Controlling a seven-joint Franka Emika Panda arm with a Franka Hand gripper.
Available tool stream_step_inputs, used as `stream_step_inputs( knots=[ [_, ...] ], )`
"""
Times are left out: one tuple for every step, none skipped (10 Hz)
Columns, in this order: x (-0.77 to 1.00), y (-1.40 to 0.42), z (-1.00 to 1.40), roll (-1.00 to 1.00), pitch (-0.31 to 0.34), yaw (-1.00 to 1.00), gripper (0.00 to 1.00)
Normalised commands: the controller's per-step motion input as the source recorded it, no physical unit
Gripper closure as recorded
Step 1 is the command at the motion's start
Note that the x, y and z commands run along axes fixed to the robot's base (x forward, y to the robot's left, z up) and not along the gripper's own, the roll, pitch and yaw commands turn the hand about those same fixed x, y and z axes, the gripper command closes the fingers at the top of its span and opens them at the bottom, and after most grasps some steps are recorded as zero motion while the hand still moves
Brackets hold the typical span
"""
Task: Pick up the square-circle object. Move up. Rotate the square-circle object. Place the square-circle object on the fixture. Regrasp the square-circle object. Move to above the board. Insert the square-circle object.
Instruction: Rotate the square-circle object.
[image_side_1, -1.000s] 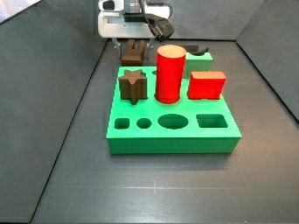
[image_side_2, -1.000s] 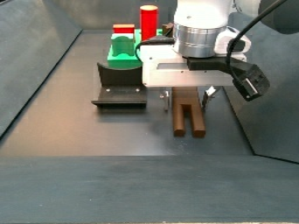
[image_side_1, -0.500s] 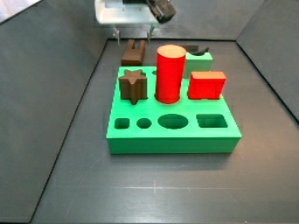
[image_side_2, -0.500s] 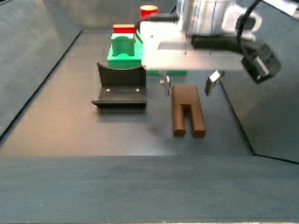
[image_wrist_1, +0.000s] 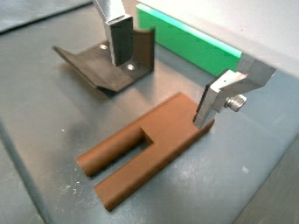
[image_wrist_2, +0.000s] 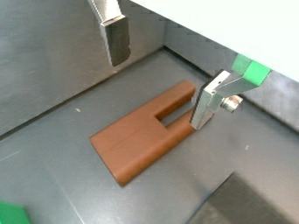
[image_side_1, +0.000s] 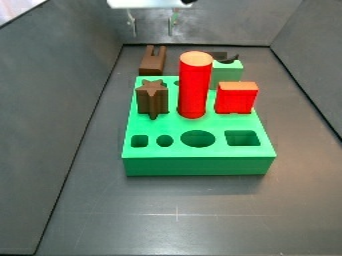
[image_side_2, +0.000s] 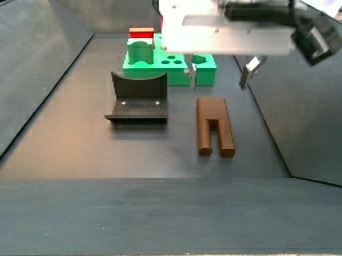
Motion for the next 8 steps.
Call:
stream_step_inputs(
  knots=[
    [-0.01,0.00,-0.12,0.00,0.001,1.00,0.00],
    [-0.01,0.00,-0.24,0.00,0.002,1.00,0.00],
    [0.03,0.01,-0.20,0.00,0.000,1.00,0.00],
    [0.03,0.00,-0.12,0.00,0.000,1.00,0.00],
    [0.03,0.00,-0.07,0.00,0.000,1.00,0.00],
    [0.03,0.00,-0.06,0.00,-0.001,1.00,0.00],
    [0.03,0.00,-0.05,0.00,-0.001,1.00,0.00],
    [0.03,0.00,-0.05,0.00,-0.001,1.00,0.00]
  ],
)
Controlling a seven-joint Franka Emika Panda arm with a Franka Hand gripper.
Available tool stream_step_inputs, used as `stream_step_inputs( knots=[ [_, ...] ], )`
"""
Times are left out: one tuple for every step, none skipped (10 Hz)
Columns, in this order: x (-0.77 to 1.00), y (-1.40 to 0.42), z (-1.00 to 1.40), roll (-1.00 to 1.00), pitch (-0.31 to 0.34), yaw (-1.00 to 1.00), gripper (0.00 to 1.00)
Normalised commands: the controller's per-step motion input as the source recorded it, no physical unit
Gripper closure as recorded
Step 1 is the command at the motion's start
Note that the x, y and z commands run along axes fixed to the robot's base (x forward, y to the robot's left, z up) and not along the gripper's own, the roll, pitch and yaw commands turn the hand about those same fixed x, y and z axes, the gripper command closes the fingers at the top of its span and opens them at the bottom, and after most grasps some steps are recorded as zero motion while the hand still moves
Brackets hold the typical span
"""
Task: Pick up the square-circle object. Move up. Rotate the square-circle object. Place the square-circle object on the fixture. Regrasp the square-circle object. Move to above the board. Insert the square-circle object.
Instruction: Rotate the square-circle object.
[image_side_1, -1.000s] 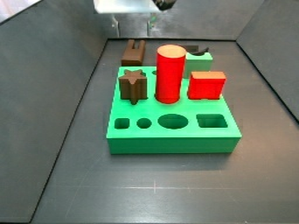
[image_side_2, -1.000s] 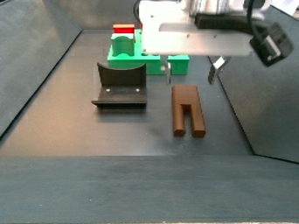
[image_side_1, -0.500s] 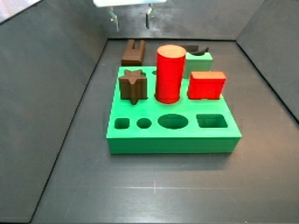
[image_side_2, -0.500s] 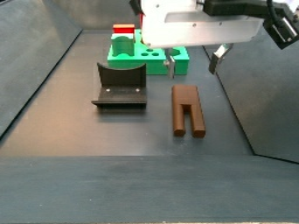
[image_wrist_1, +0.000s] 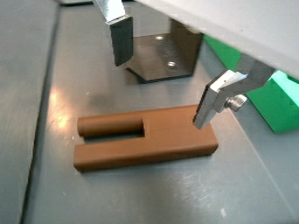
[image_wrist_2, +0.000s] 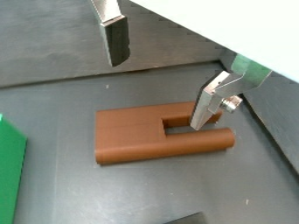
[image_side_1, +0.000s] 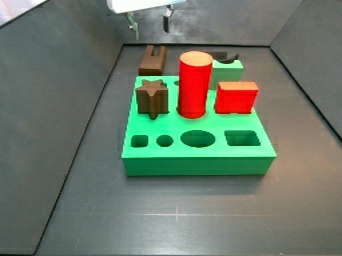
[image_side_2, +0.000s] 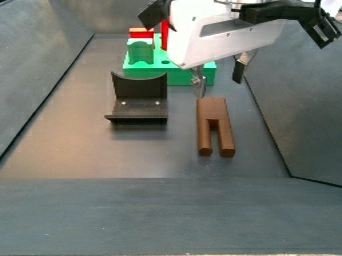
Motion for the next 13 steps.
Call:
stream_step_inputs(
  knots=[
    [0.03,0.00,-0.05,0.00,-0.001,1.00,0.00],
    [0.03,0.00,-0.04,0.00,-0.001,1.00,0.00],
    [0.03,0.00,-0.04,0.00,-0.002,1.00,0.00],
    [0.03,0.00,-0.04,0.00,-0.002,1.00,0.00],
    [0.03,0.00,-0.04,0.00,-0.002,1.00,0.00],
    [0.03,0.00,-0.04,0.00,-0.002,1.00,0.00],
    [0.03,0.00,-0.04,0.00,-0.002,1.00,0.00],
    [0.03,0.00,-0.04,0.00,-0.002,1.00,0.00],
    [0.03,0.00,-0.04,0.00,-0.002,1.00,0.00],
    [0.03,0.00,-0.04,0.00,-0.002,1.00,0.00],
    [0.03,0.00,-0.04,0.00,-0.002,1.00,0.00],
    [0.03,0.00,-0.04,0.00,-0.002,1.00,0.00],
    [0.03,0.00,-0.04,0.00,-0.002,1.00,0.00]
  ],
)
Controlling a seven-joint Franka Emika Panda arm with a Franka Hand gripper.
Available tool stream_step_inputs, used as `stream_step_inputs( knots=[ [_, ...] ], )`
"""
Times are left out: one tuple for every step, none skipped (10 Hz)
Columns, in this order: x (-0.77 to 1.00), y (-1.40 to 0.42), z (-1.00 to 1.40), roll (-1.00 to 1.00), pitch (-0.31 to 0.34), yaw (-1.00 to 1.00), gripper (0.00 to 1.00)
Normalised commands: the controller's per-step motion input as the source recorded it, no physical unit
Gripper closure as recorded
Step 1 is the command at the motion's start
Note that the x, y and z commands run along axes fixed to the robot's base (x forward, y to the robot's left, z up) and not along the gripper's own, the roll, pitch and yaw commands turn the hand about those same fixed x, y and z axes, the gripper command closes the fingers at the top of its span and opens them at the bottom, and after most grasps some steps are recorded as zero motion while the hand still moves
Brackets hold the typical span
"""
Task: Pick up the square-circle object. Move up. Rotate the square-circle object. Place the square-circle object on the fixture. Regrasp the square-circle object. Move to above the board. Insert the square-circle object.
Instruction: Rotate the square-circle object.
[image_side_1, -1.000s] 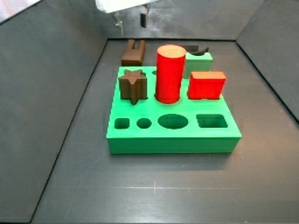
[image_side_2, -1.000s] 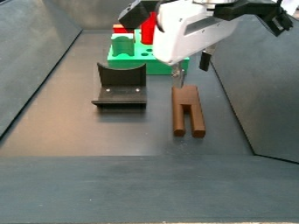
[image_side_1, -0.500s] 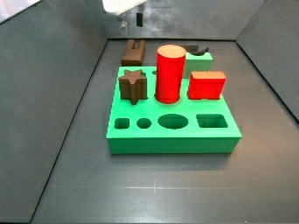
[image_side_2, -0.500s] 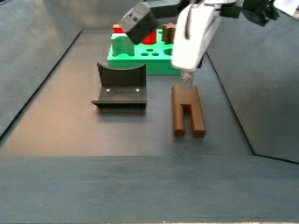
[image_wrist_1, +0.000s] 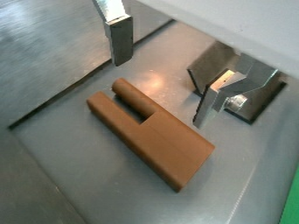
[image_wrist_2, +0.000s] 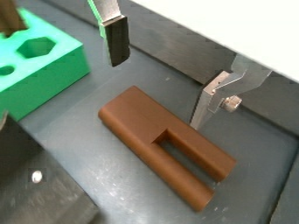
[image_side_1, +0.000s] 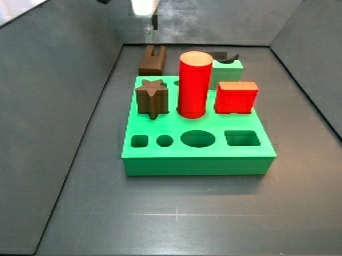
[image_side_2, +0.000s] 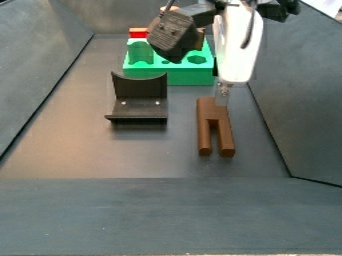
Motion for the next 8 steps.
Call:
stream_step_inputs(
  knots=[
    [0.03,0.00,-0.04,0.00,-0.003,1.00,0.00],
    [0.03,0.00,-0.04,0.00,-0.003,1.00,0.00],
    [0.03,0.00,-0.04,0.00,-0.003,1.00,0.00],
    [0.03,0.00,-0.04,0.00,-0.003,1.00,0.00],
    [0.03,0.00,-0.04,0.00,-0.003,1.00,0.00],
    [0.03,0.00,-0.04,0.00,-0.003,1.00,0.00],
    [0.03,0.00,-0.04,0.00,-0.003,1.00,0.00],
    [0.03,0.00,-0.04,0.00,-0.004,1.00,0.00]
  ],
)
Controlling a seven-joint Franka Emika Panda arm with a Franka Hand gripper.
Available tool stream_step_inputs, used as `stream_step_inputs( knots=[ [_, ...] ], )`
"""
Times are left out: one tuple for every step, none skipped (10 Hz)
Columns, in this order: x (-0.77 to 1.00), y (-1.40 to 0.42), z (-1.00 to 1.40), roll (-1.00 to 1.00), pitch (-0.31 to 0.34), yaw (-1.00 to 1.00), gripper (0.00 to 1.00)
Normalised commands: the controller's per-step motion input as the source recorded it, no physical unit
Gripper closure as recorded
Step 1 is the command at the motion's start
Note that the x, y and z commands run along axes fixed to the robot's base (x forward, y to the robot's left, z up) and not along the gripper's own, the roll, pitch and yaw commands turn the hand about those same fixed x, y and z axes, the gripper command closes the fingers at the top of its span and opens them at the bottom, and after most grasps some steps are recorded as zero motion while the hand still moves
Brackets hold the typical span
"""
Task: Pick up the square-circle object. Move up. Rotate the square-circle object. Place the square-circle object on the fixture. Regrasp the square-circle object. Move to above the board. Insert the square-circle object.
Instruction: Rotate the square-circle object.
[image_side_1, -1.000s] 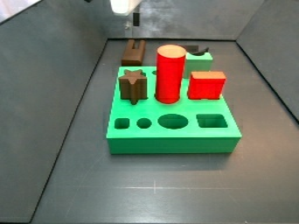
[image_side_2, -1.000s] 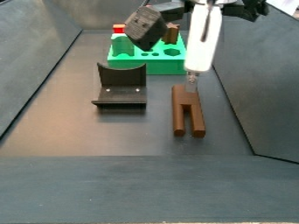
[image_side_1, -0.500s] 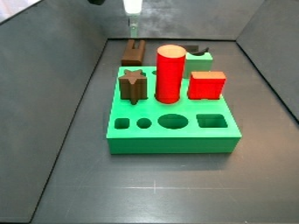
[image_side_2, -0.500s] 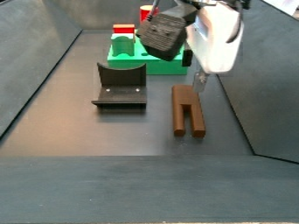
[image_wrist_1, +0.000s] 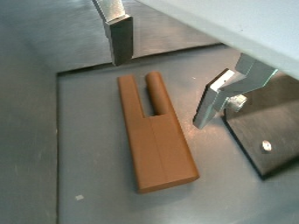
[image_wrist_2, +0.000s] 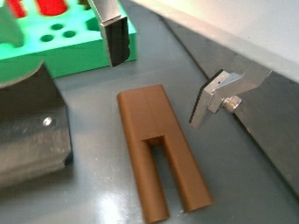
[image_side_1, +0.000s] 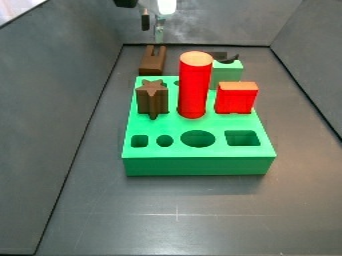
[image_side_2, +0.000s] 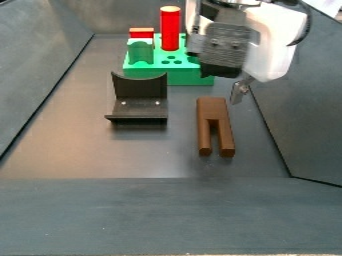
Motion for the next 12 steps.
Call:
stream_step_inputs(
  knots=[
    [0.03,0.00,-0.04,0.00,-0.004,1.00,0.00],
    [0.03,0.00,-0.04,0.00,-0.004,1.00,0.00],
    [0.03,0.00,-0.04,0.00,-0.005,1.00,0.00],
    [0.03,0.00,-0.04,0.00,-0.005,1.00,0.00],
    [0.03,0.00,-0.04,0.00,-0.005,1.00,0.00],
    [0.03,0.00,-0.04,0.00,-0.006,1.00,0.00],
    [0.03,0.00,-0.04,0.00,-0.007,1.00,0.00],
    [0.03,0.00,-0.04,0.00,-0.007,1.00,0.00],
    [0.03,0.00,-0.04,0.00,-0.009,1.00,0.00],
    [0.03,0.00,-0.04,0.00,-0.010,1.00,0.00],
    [0.03,0.00,-0.04,0.00,-0.011,1.00,0.00],
    [0.03,0.00,-0.04,0.00,-0.016,1.00,0.00]
  ],
)
